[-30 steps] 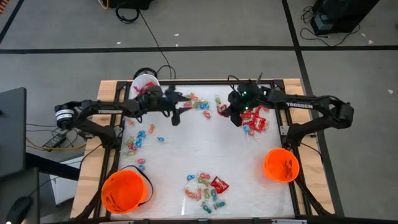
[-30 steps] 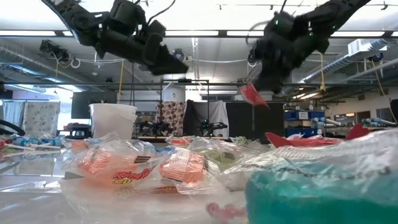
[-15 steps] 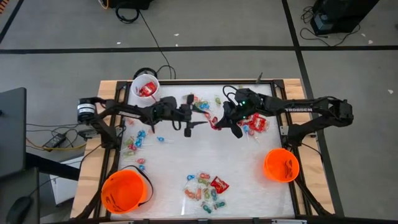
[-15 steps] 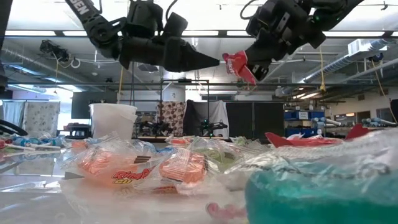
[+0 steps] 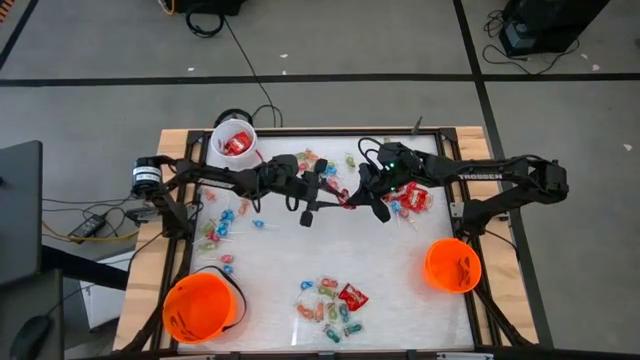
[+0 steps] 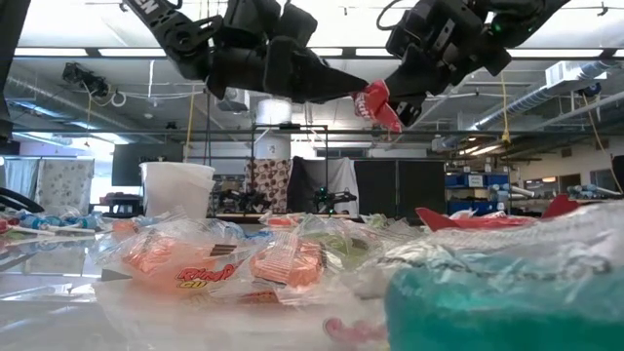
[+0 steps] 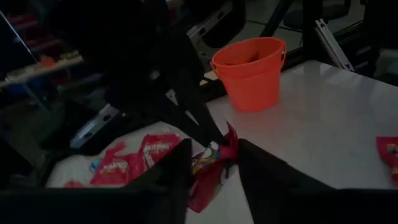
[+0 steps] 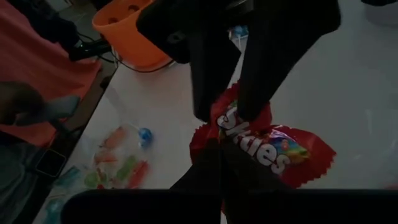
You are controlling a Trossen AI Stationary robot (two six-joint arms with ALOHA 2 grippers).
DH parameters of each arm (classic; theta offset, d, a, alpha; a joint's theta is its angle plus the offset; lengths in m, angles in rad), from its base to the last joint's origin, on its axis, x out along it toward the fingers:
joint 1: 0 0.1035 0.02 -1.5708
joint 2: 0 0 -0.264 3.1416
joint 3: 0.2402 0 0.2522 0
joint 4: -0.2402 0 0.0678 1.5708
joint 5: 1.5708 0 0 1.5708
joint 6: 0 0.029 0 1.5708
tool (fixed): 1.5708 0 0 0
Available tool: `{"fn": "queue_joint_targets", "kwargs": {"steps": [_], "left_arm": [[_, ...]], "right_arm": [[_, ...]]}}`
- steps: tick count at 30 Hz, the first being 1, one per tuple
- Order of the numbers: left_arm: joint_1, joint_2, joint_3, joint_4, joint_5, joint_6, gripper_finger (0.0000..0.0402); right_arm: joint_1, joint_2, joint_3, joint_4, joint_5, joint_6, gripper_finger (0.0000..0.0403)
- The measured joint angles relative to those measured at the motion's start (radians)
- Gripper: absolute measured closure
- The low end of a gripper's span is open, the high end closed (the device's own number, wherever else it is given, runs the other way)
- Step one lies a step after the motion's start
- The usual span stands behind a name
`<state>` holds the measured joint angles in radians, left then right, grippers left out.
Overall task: Sort candy by brand, put in halloween buckets
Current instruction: Put the skittles into the white bucket
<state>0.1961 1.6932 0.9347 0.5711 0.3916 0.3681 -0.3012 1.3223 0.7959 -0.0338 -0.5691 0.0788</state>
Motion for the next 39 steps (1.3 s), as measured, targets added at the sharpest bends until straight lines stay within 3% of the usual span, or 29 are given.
{"fn": "queue_joint_targets", "kwargs": {"steps": [5,12,21,23,30,39], "left_arm": [[0.015,-0.003,0.023,-0.08,0.0,-0.005,0.0387],[0.051,-0.013,0.054,-0.182,-0.088,-0.062,0.0397],[0.108,-0.149,0.068,-0.445,-0.391,-0.141,0.0398],[0.132,-0.189,0.067,-0.527,-0.436,-0.171,0.0398],[0.273,-0.307,0.067,-0.771,-0.468,-0.217,0.039],[0.484,-0.43,0.066,-0.958,-0.539,-0.278,0.0389]], "right_arm": [[0.0,0.0,0.0,0.001,0.01,0.007,0.0397],[-0.002,0.0,0.0,0.011,0.117,0.037,0.0369],[-0.006,-0.001,0.002,-0.176,0.645,0.076,0.0322],[-0.012,-0.001,0.002,-0.242,0.721,0.103,0.0315],[-0.021,-0.001,0.002,-0.423,0.768,0.152,0.0305],[-0.012,-0.001,0.002,-0.48,0.785,0.158,0.0306]]}}
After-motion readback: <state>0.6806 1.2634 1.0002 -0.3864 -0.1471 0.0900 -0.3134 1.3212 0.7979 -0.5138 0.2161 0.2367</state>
